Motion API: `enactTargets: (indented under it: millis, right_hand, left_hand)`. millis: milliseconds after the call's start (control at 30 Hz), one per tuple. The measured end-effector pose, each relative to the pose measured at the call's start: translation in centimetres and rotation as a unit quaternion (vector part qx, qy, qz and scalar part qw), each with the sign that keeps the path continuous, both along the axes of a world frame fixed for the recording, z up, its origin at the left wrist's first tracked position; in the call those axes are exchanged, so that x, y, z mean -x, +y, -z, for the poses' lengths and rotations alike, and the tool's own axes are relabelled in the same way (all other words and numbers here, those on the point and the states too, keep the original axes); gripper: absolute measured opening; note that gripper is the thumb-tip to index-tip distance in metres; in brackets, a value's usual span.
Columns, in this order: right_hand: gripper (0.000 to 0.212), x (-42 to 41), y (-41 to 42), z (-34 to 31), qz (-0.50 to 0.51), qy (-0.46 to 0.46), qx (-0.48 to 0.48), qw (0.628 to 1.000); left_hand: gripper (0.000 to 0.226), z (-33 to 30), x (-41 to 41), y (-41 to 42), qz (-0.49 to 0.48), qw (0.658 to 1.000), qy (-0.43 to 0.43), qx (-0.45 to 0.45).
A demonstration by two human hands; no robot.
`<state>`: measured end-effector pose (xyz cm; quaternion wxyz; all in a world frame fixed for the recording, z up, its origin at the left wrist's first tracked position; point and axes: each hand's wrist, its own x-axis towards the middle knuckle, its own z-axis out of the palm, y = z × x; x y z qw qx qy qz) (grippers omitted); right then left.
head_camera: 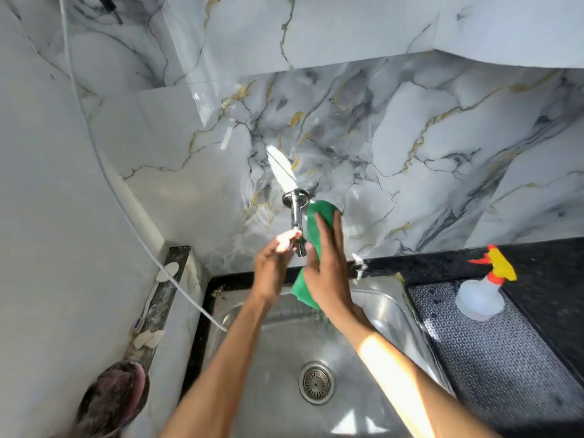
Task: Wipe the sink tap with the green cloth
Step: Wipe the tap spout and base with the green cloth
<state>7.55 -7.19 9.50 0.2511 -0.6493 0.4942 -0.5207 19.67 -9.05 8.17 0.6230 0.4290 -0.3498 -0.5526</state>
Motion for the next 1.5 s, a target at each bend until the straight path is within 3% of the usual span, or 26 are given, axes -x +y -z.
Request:
enactTargets:
  millis: [100,167,233,300,433,567,733,800,833,867,933,967,1033,1133,1267,1367,1500]
  right_hand:
    - [0.066,-1.9,0.2,-3.7,-0.121,0.091,-0.103,0.983]
    - [0.069,-2.8,0.7,-3.7,-0.123,0.199,-0.109,0.966]
    - [0.073,-2.5,0.7,-2.8,-0.070,0.255,-0.021,0.964]
    - [0.072,-1.3,-0.6,-1.5,-0.021,0.249,0.066,0.966]
    - [0.064,2.3,-7.2,3.0,0.045,0.331,0.086,0.939]
    - [0.079,4.2,-15.2,5.3,0.081,0.420,0.119,0.896]
    - [0.074,4.1,-22.5,5.8,0.111,0.417,0.228,0.873]
    - [0.073,4.1,-24.0,6.7,0.130,0.411,0.258,0.864]
    - [0.073,4.1,-24.5,7.1,0.147,0.407,0.279,0.857]
    - [0.072,4.0,-25.3,7.5,0.162,0.400,0.304,0.849]
    - [0.072,3.7,-26.4,8.1,0.182,0.371,0.350,0.841]
    - [0.072,3.5,-26.9,8.4,0.179,0.357,0.369,0.839]
    - [0.070,3.1,-27.8,8.8,0.170,0.329,0.409,0.834]
    - [0.066,2.9,-28.5,9.4,0.175,0.298,0.444,0.827]
    - [0.064,3.0,-28.7,9.5,0.214,0.306,0.450,0.811]
    - [0.055,3.0,-28.5,9.7,0.219,0.315,0.443,0.810]
    - [0.053,2.9,-28.3,9.6,0.223,0.316,0.440,0.810]
  left_hand:
    - [0.040,-0.5,3.4,2.6,0.033,0.981,0.192,0.012]
    - [0.049,-1.3,4.7,3.1,-0.001,0.959,0.283,0.033]
    - [0.046,-1.5,4.2,3.0,-0.047,0.949,0.310,0.028]
    - [0.043,-1.1,2.2,2.2,-0.041,0.948,0.317,0.015]
    - [0.047,-1.6,-1.9,0.3,-0.094,0.938,0.329,-0.059]
    - [0.044,-3.5,-2.8,-2.8,-0.123,0.951,0.275,-0.067]
    - [0.056,-3.9,-0.5,-7.9,-0.147,0.977,0.142,-0.053]
    - [0.063,-4.1,1.8,-9.0,-0.128,0.989,0.042,-0.058]
    - [0.073,-3.9,2.7,-9.6,-0.117,0.990,-0.034,-0.064]
    - [0.075,-3.4,3.4,-10.2,-0.095,0.980,-0.164,-0.059]
    - [0.065,-2.1,3.7,-11.4,-0.097,0.888,-0.448,-0.044]
    - [0.064,-1.6,3.8,-11.7,-0.112,0.843,-0.525,-0.036]
    - [0.066,-1.3,4.2,-11.9,-0.138,0.773,-0.617,-0.042]
    - [0.072,-0.3,6.0,-13.0,-0.148,0.641,-0.747,-0.099]
    - [0.061,0.4,7.4,-14.0,-0.137,0.587,-0.783,-0.150]
    - [0.055,0.6,7.6,-13.1,-0.220,0.538,-0.807,-0.104]
    - [0.059,0.6,8.0,-12.3,-0.202,0.516,-0.821,-0.140]
